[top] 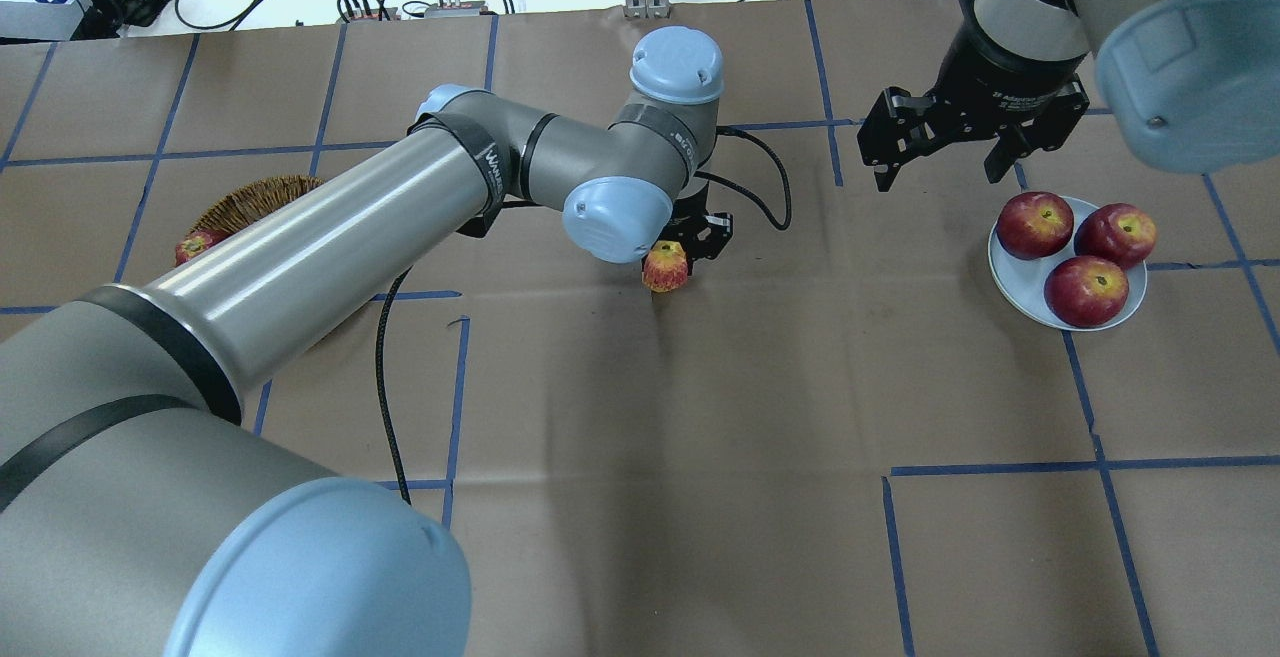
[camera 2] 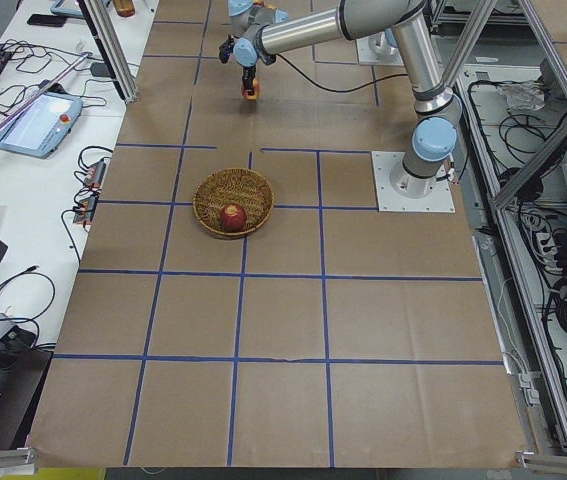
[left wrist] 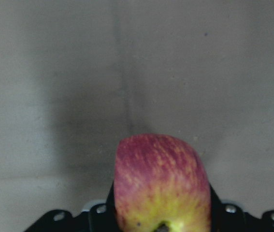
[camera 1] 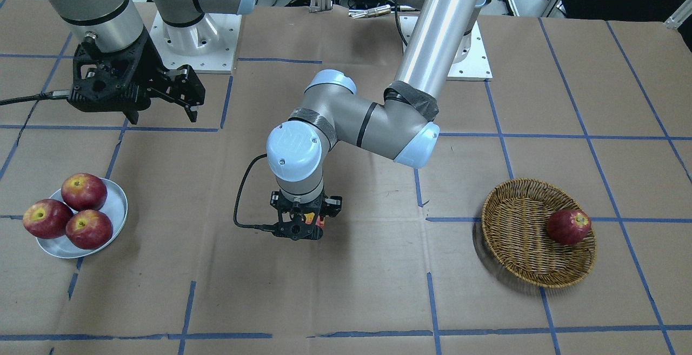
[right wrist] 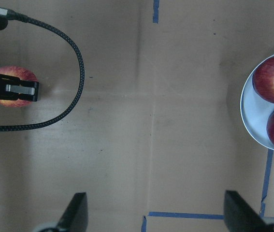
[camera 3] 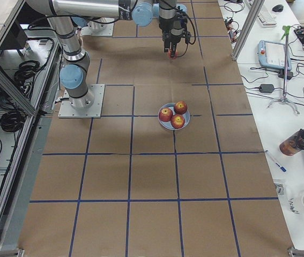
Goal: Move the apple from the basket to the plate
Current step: 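Carry the apple with the left gripper to the table center, then lower the apple onto the table and open the left gripper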
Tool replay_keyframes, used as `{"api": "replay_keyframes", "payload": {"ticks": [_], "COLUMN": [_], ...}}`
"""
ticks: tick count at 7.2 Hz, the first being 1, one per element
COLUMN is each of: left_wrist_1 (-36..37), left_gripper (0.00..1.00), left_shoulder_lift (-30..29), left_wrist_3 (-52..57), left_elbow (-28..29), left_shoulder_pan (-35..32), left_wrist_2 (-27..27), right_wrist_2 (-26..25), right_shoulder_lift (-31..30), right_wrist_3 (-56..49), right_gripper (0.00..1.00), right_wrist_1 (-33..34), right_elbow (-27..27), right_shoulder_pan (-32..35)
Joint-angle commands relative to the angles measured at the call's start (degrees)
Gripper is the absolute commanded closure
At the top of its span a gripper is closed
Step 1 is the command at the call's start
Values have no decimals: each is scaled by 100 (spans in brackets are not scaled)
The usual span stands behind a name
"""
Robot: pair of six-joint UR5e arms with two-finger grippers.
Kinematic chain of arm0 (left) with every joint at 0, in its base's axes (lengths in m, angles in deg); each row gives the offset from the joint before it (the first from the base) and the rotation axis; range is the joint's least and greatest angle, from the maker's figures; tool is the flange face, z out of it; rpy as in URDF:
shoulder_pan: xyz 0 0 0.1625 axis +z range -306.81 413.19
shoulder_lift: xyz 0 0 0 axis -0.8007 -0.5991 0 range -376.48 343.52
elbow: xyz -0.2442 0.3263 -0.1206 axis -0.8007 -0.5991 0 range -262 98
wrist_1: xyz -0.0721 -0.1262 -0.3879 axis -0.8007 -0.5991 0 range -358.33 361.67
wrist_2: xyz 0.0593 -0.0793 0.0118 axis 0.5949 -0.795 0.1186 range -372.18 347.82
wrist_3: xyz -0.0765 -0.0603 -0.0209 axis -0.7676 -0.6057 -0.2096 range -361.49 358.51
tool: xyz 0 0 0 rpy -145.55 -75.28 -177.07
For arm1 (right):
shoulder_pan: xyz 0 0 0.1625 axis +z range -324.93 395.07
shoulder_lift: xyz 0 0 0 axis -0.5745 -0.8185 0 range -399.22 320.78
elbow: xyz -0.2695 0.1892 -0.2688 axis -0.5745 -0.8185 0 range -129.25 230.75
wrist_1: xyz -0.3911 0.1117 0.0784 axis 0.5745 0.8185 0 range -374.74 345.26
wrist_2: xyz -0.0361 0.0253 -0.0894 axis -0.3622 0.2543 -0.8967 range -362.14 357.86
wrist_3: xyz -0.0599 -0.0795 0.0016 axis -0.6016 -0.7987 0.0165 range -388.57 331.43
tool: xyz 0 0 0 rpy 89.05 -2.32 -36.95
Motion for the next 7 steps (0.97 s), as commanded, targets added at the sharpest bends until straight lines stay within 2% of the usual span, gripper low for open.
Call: {"api": "replay_keyframes", "payload": {"ticks": [1,3,4,6,7], "left_wrist_1": [8,8,-1,-211,-699], "left_gripper": [58,27,2,1,1], "left_shoulder_lift": [-9,-9,34,375,769], "left_wrist_3": [30,65,65,91,161], "left_elbow": [-65,-65,-65,31,145], "left_shoulder_pan": [41,50,50,146,407], "left_wrist_2": [-78,-78,-78,-25,-43], "right_wrist_2": [0,0,0,0,0], "right_shoulder_lift": [0,0,0,0,0], "right_wrist_3": [-6,-6,-6,-6,-6], "right_gripper": [0,0,0,0,0], "right_wrist_1": [0,0,0,0,0], "right_elbow": [0,0,0,0,0], "right_shoulder_pan": [0,0,0,8,9]}}
